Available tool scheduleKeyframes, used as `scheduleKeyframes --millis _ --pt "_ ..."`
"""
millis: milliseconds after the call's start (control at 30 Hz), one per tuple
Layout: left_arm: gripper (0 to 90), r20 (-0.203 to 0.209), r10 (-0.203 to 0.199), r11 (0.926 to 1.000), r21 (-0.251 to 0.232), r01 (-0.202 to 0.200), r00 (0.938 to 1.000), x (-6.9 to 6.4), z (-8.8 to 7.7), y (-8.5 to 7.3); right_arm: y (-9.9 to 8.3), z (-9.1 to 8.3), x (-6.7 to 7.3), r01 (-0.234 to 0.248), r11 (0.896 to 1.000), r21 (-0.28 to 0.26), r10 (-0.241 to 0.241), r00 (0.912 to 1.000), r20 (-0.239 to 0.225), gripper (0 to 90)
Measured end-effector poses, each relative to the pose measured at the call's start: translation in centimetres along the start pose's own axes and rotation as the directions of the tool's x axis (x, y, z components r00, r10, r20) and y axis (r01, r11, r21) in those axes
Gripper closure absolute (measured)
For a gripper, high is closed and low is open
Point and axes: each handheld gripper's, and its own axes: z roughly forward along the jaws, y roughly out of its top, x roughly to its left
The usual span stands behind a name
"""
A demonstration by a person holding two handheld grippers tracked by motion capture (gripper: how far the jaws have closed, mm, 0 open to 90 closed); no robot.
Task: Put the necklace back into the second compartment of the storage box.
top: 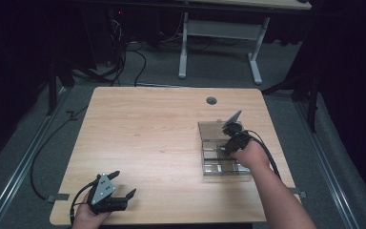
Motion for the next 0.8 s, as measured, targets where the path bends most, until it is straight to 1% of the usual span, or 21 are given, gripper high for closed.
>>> scheduleKeyframes --millis 33,67,167,200,233,400,500,567,633,800 --pt "14.8 -0.001 0.0 1.0 -0.001 0.0 1.0 0.0 0.0 0.0 0.1 0.1 0.1 -0.009 1.0 0.006 0.009 1.0 0.001 74.5" --pt "14.8 0.0 0.001 1.0 0.0 -0.001 1.0 0.0 0.0 0.0 0.1 0.3 0.1 0.004 1.0 0.008 -0.004 1.0 0.002 74.5" --pt "14.8 -0.001 0.001 1.0 -0.001 -0.001 1.0 0.0 0.0 0.0 0.3 0.6 0.2 0.002 1.0 0.021 -0.002 1.0 0.006 74.4" --pt "14.8 0.001 0.001 1.0 0.001 -0.001 1.0 0.0 0.0 0.0 0.4 0.7 0.3 -0.006 1.0 0.026 0.006 1.0 0.008 74.4" --pt "14.8 -0.001 0.001 1.0 0.0 -0.001 1.0 0.0 0.0 0.0 0.4 0.9 0.2 -0.001 1.0 0.029 0.001 1.0 0.007 74.4" --pt "14.9 0.002 0.004 1.0 0.002 -0.004 1.0 0.0 0.0 0.0 0.5 1.0 0.1 -0.02 1.0 0.021 0.02 0.9998 -0.003 74.1" --pt "14.9 0.004 0.003 1.0 0.001 -0.003 1.0 0.0 0.0 0.0 0.5 1.0 0.1 -0.02 1.0 0.021 0.02 0.9998 -0.002 73.3" --pt "14.9 0.003 0.004 1.0 0.001 -0.004 1.0 0.0 0.0 0.0 0.5 0.9 0.2 -0.033 0.999 0.02 0.033 0.9994 -0.008 71.7" --pt "14.9 0.003 0.006 1.0 0.004 -0.006 1.0 0.0 0.0 0.0 0.5 0.7 0.1 -0.029 1.0 0.008 0.029 0.9995 -0.015 69.1" --pt "14.9 0.002 0.005 1.0 0.004 -0.005 1.0 -0.1 0.0 0.0 0.4 -0.4 0.2 -0.035 0.999 -0.017 0.035 0.9991 -0.026 66.5"
